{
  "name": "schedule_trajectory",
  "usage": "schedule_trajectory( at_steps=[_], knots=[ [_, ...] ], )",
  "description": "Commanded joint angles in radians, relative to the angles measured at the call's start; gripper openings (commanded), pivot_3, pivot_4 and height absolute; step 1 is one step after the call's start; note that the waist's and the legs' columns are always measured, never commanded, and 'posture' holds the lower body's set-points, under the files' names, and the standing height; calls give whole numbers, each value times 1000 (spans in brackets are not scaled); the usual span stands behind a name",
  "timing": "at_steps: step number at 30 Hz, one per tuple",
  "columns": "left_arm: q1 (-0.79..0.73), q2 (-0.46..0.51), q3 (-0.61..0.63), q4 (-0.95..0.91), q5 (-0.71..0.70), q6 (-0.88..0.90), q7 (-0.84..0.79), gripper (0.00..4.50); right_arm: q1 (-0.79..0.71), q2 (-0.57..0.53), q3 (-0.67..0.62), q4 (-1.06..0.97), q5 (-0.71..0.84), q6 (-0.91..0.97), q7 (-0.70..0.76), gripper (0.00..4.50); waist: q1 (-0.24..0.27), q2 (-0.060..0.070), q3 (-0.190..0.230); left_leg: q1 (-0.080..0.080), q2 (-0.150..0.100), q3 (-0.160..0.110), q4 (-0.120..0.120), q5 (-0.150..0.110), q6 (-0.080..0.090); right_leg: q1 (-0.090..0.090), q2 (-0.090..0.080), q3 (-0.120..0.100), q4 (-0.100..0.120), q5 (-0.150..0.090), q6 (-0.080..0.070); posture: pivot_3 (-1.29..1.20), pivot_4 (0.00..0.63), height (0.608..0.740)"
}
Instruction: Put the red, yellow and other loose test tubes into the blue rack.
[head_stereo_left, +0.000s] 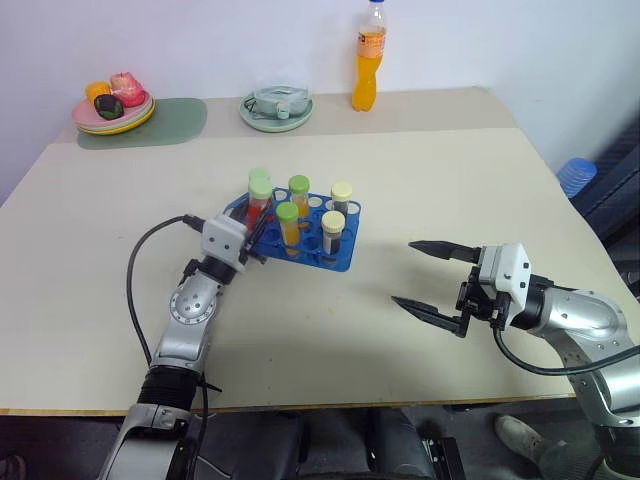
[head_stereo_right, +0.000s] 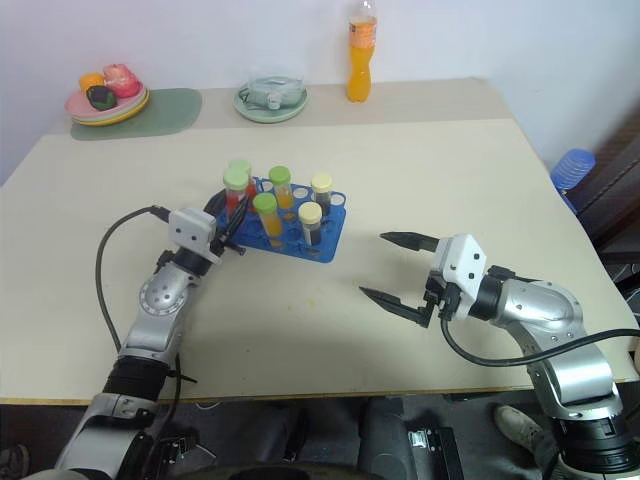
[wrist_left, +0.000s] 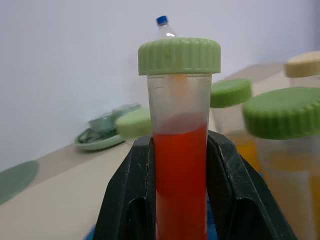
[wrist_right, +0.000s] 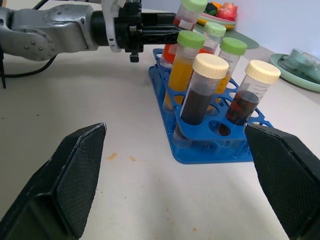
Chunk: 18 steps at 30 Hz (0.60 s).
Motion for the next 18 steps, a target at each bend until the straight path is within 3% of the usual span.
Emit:
schedule_trajectory(
  at_steps=[1,8,11,15,18],
  knots=[
    [-14,-25,2,-13,-45,-11,-43,810,-11,-10,-20,-47,14,-2,-4,4500,2,0,0,0,0,0,0,0,0,0,0,0,0,0,0,0,150,740],
    [-6,-44,29,16,-94,20,-94,810,-18,-10,-17,-52,14,6,-6,4500,2,0,0,0,0,0,1,0,0,0,0,0,0,0,0,0,150,740],
    [11,-53,36,5,-187,71,-186,2227,-18,-10,-17,-55,15,10,-8,4500,2,0,0,0,0,0,0,0,0,0,0,0,0,0,0,0,150,740],
    [20,-65,55,3,-208,86,-199,4286,-19,-8,-17,-60,15,17,-11,4500,0,0,0,0,0,0,0,0,0,0,0,0,0,0,0,0,150,740],
    [22,-69,61,-1,-184,83,-186,4466,-22,-5,-13,-59,13,19,-13,4500,3,0,0,0,0,0,1,0,0,0,0,0,0,0,0,0,150,740]
  ],
)
